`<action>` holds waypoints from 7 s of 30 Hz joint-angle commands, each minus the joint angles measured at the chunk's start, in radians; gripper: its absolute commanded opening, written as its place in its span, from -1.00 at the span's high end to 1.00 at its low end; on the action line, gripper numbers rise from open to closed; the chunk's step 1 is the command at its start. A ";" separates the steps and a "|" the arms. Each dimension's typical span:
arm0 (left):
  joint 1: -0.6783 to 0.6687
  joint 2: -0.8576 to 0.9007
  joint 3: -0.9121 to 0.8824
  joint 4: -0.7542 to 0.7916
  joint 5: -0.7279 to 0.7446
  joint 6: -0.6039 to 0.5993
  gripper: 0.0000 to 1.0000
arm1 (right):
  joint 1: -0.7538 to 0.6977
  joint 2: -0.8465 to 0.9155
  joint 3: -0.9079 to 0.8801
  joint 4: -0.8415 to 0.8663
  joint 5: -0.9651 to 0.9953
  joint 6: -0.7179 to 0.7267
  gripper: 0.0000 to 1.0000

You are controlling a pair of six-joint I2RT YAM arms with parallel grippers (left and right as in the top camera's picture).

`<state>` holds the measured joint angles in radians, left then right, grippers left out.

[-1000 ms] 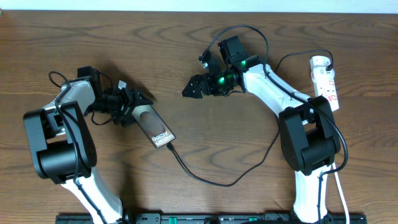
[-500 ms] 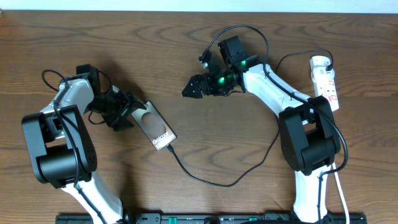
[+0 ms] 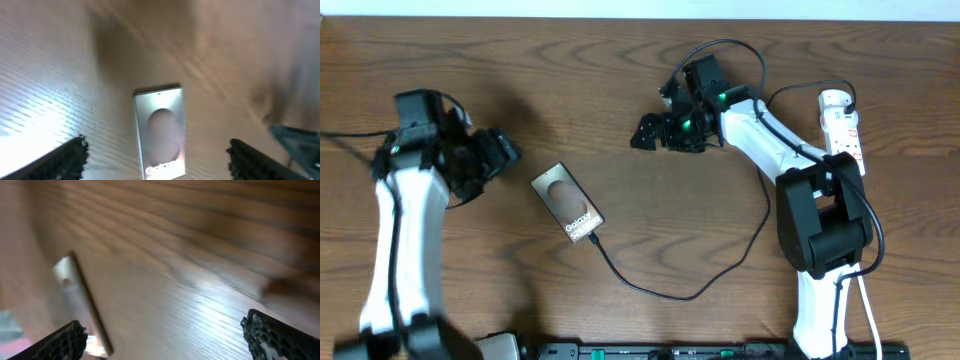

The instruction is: Plug charger to phone and switch on socket

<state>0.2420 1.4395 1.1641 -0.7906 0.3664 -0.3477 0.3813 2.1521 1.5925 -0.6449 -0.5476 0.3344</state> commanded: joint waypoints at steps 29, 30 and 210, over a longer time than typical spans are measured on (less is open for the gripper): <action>0.003 -0.177 0.005 -0.005 -0.020 0.013 -0.95 | -0.841 -0.334 0.014 -0.171 0.138 -0.480 -0.99; 0.003 -0.177 0.005 -0.005 -0.020 0.013 -0.95 | -0.872 -0.275 0.014 -0.171 -0.055 -0.622 -0.99; 0.003 -0.177 0.005 -0.061 -0.021 0.013 -0.96 | -0.760 -0.471 -0.122 -0.124 0.392 -0.047 -0.98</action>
<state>0.2420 1.2598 1.1641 -0.8497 0.3595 -0.3401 -0.3717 1.8111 1.4452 -0.7666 -0.2615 0.1871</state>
